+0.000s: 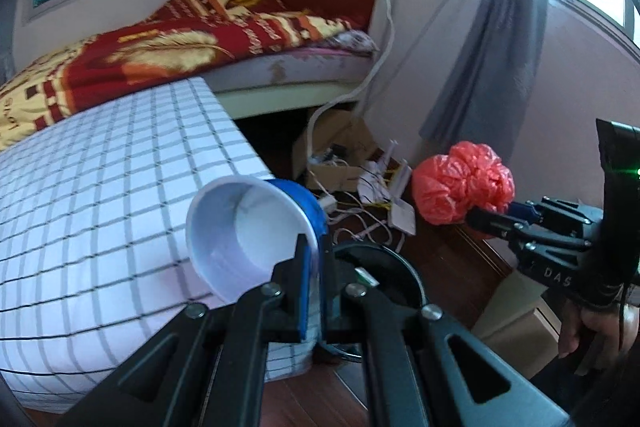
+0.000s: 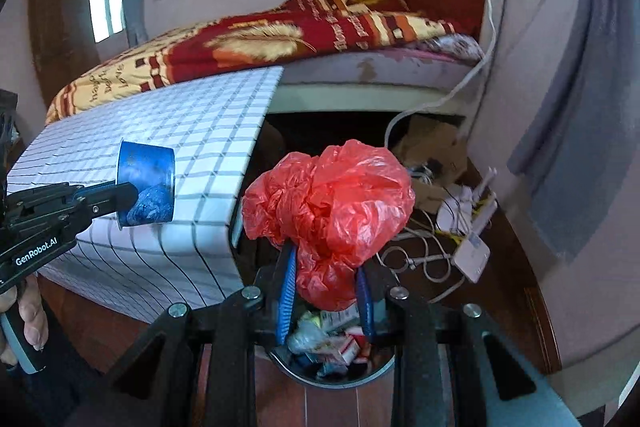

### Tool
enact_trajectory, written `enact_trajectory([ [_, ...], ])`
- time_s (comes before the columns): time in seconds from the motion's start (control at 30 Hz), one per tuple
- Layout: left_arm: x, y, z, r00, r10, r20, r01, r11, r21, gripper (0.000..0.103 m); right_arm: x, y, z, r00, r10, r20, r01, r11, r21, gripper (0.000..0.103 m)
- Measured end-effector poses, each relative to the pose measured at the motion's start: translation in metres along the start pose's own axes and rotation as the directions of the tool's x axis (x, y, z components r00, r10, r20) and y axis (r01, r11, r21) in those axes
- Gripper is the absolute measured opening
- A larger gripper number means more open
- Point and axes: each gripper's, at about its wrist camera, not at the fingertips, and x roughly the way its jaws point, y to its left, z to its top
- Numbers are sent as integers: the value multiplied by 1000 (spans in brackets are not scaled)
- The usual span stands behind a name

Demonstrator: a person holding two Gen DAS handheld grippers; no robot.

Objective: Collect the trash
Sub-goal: 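Carry the blue cup and red bag with both tools over the black bin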

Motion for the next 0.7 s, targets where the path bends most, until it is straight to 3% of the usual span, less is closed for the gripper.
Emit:
enact_trajectory([
  [0.47, 44, -75, -44, 987, -104, -126, 117, 989, 96, 4, 26, -55, -83, 986, -37, -165, 52, 995, 88, 29],
  [0.7, 75, -76, -61, 975, -114, -192, 122, 992, 30, 4, 52, -62, -102, 970, -22, -241, 41, 996, 74, 29],
])
